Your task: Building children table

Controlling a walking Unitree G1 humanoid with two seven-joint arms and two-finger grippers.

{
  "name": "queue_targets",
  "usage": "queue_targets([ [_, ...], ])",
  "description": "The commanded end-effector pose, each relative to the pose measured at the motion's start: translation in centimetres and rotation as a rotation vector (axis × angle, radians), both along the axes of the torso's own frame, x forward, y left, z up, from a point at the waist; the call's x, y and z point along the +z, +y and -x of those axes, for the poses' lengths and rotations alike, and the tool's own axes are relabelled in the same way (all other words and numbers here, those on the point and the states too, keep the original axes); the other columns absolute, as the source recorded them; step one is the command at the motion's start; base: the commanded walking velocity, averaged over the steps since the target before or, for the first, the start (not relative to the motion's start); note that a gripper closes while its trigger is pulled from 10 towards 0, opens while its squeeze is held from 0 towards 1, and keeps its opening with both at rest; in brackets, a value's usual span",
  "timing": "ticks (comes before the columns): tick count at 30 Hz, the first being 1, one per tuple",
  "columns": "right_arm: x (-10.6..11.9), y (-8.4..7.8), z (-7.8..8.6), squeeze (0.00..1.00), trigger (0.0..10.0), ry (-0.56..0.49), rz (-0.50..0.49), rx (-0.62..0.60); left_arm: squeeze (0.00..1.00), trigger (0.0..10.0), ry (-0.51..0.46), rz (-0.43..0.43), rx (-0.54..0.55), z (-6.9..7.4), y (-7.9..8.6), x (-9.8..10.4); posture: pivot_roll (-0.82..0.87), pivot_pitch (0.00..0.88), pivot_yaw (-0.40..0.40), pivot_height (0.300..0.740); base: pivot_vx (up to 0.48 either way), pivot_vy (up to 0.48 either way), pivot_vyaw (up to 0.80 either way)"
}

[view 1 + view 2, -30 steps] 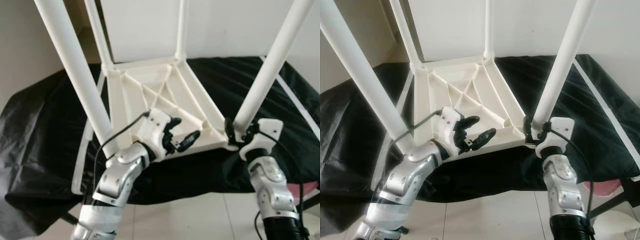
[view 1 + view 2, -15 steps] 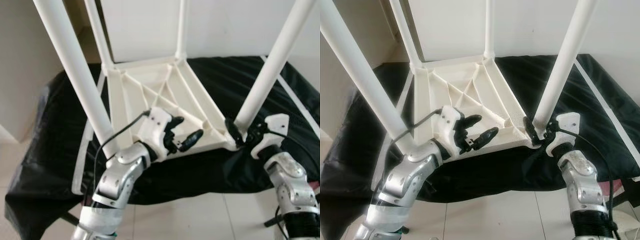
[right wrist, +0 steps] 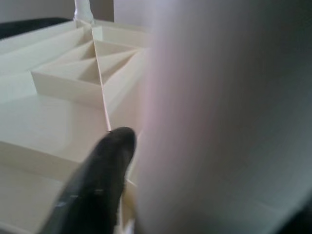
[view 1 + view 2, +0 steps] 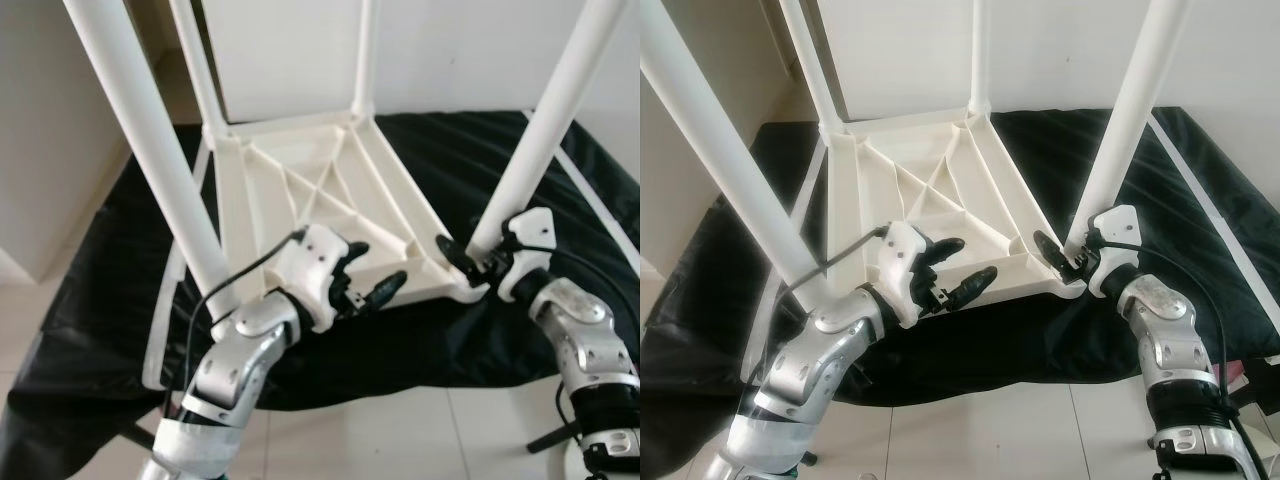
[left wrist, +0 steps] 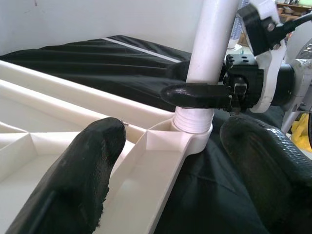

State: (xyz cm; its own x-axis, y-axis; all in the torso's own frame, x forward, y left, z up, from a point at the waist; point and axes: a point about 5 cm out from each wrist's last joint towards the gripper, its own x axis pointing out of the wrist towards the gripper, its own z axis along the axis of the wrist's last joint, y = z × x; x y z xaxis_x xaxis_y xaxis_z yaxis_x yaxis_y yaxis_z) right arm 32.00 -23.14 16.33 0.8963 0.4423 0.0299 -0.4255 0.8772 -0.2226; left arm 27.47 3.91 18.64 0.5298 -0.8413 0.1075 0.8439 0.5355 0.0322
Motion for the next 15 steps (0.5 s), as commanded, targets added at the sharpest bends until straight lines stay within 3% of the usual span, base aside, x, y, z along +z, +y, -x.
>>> queue_targets([
  [1,-1.0,0.5,0.1,0.00,0.0,0.041,0.023,0.035,0.00,10.0,0.000,-0.017,-0.038,0.3,-0.1,-0.2,-0.06,0.067,0.008,0.740,0.000,0.000,0.00],
  [9,-1.9,0.0,0.3,0.00,0.0,0.079,0.027,0.024,0.00,10.0,-0.022,-0.026,-0.034,0.4,-0.2,-0.2,-0.06,0.066,0.004,0.740,0.000,0.000,0.00],
  [10,-2.0,0.0,0.3,0.00,3.9,0.081,0.024,0.018,0.00,10.0,-0.023,-0.026,-0.034,0.4,-0.1,-0.1,-0.06,0.066,0.007,0.740,0.000,0.000,0.00],
  [11,-2.0,0.0,0.3,0.00,3.9,0.081,0.024,0.018,0.00,10.0,-0.023,-0.026,-0.034,0.4,-0.1,-0.1,-0.06,0.066,0.007,0.740,0.000,0.000,0.00],
  [12,-2.0,0.0,0.3,0.00,10.0,0.082,0.023,0.009,0.00,10.0,-0.023,-0.025,-0.034,0.4,-0.1,-0.1,-0.06,0.066,0.007,0.740,0.000,0.000,0.00],
  [15,-2.8,0.1,0.3,0.00,10.0,0.117,0.027,-0.068,0.00,10.0,-0.018,-0.022,-0.036,0.3,-0.3,-0.2,-0.07,0.069,0.008,0.740,0.000,0.000,0.00],
])
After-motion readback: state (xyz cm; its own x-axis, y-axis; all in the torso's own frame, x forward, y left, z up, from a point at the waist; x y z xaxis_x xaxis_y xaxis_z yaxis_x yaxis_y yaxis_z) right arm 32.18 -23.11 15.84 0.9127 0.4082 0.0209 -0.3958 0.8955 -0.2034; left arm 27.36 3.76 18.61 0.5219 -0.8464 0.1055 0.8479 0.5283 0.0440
